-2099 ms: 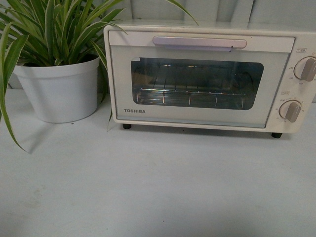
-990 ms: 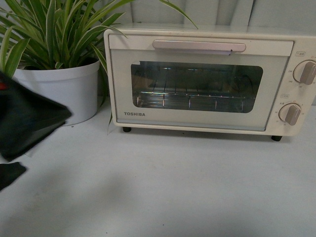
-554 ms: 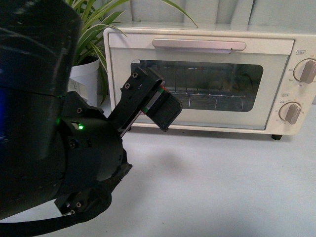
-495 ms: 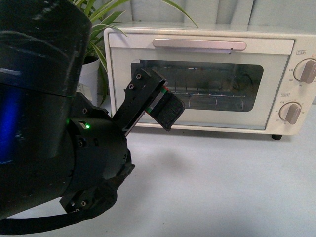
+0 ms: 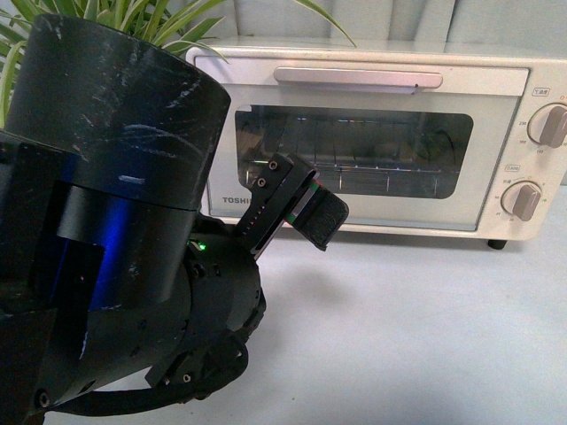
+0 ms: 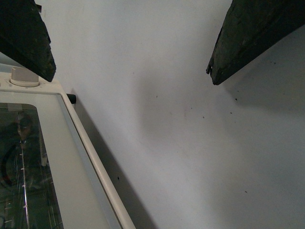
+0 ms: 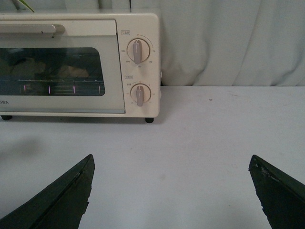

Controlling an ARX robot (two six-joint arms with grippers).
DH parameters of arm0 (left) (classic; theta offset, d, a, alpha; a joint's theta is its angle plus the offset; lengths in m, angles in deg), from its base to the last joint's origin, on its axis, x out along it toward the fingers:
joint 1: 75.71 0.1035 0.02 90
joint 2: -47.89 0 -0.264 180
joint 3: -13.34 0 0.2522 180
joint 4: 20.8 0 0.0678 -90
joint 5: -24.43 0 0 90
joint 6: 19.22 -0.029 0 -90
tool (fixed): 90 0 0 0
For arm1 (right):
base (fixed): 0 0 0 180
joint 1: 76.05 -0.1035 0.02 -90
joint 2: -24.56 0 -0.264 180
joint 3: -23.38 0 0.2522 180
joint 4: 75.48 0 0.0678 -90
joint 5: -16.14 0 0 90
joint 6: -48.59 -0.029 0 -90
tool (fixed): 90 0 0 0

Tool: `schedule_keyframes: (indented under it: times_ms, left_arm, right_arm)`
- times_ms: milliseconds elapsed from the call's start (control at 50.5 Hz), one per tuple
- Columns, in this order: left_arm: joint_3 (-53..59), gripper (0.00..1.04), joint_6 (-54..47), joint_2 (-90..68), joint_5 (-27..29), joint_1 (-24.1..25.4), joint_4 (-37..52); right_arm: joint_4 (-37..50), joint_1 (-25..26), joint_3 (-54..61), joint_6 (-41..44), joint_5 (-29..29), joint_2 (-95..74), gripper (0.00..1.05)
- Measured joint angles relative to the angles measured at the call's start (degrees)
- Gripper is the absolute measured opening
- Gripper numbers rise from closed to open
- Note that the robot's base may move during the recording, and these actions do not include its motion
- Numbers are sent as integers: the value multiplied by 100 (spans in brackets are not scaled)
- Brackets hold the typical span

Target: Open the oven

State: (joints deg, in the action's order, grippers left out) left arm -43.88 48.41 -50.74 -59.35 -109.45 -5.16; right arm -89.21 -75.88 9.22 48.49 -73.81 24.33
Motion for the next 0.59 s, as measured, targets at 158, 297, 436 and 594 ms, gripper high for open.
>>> schedule_keyframes:
  times_ms: [158, 297, 436, 594]
  left_arm:
    - [-13, 98, 44, -68, -13, -35, 0]
    - [-13, 98, 57, -79, -42, -42, -2]
    - [-24, 98, 61, -79, -50, -42, -17]
    - [-33, 98, 85, -79, -48, -42, -87]
  right_arm:
    - [0, 0, 0, 0, 0, 0, 95]
    - [-247, 22, -81, -319, 260, -133, 95]
    - [116, -225, -439, -946, 140, -1178, 95]
    - [678, -605, -1113, -975, -24, -2380, 95]
